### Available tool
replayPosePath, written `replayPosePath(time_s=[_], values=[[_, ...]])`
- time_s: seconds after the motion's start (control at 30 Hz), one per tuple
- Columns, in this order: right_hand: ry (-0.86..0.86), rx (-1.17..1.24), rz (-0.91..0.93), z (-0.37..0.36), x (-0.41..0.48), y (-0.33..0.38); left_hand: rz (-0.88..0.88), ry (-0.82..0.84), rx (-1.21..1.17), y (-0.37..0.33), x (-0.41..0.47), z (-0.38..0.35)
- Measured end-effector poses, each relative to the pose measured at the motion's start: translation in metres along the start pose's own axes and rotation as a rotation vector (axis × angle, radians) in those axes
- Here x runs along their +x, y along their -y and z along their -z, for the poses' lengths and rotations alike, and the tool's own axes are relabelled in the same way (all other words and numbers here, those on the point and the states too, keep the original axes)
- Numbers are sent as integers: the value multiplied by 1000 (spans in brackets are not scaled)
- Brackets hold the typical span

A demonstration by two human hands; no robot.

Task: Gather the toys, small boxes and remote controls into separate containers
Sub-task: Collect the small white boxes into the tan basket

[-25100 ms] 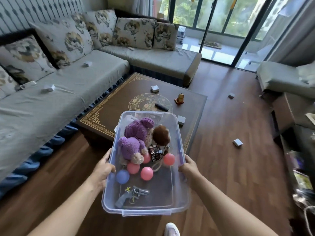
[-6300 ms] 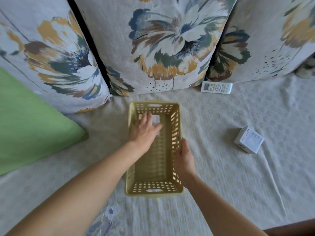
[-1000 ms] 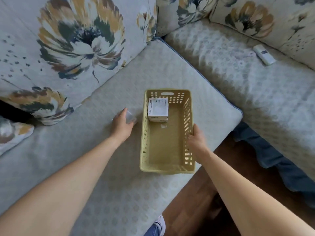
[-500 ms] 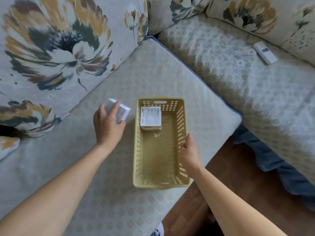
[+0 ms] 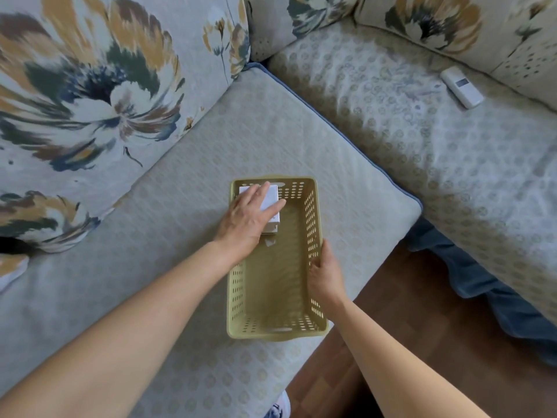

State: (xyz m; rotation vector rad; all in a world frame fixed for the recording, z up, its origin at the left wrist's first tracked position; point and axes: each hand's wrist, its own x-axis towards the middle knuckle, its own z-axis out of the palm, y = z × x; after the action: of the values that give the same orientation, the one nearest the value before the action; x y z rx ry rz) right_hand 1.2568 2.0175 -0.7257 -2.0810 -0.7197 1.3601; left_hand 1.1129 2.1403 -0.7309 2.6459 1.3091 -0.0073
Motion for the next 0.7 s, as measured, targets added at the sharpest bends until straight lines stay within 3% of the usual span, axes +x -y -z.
replayPosePath(time_s=[0.17,0.23,0.37,0.43,0.57,0.7], values=[[47,10,-25,2,0,3,67,-52,7,1,-8,3],[58,43,-48,5,0,5,212,-16,-99,-6,-13,9],[54,96,-52,18,-5,18,696,0,-679,-16,-19,20],[31,131,-43,28,-6,27,823,17,-1018,-24,-19,27],[-15,162,7,63,-4,43,884,34,-1339,-50,-3,50],[-70,190,7,105,0,44,839,87,-1413,-82,27,65]])
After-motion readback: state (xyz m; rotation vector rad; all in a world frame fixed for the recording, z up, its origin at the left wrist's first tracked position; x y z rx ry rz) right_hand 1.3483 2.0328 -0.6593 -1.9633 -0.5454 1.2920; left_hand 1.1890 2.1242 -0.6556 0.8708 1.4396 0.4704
